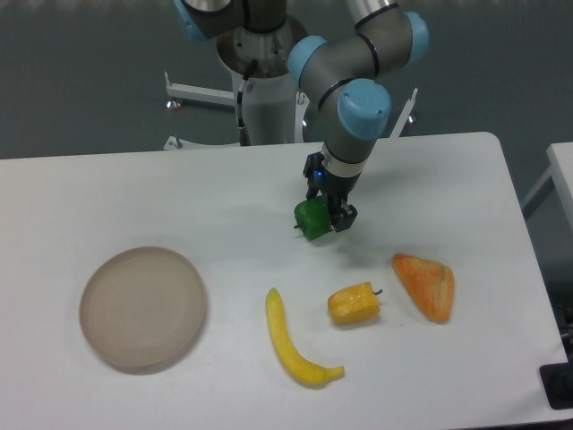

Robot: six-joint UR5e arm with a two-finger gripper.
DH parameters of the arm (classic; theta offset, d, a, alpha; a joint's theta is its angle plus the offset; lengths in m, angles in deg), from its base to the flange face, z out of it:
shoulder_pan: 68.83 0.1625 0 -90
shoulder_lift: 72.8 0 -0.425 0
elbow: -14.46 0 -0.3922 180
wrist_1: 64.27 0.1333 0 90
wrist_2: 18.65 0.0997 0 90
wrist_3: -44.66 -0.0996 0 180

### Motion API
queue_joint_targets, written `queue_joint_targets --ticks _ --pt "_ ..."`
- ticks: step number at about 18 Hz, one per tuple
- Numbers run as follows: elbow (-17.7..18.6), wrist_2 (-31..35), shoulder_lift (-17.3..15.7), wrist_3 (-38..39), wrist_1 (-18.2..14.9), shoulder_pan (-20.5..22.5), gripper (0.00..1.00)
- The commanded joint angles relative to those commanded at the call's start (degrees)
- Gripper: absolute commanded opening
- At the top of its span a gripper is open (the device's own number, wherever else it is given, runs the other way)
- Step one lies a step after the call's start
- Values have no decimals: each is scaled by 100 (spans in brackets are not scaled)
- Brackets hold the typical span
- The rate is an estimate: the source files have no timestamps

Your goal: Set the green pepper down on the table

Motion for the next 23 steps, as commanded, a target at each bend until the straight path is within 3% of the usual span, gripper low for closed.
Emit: queue_joint_targets --ticks 9,14,18,23 --pt "-869 500 202 1028 -44 -35 100" --pt "-1590 1283 588 1748 -79 -492 100" --pt "-1968 1292 843 2319 -123 -606 100" --pt "-2215 1292 984 2391 -202 -659 100"
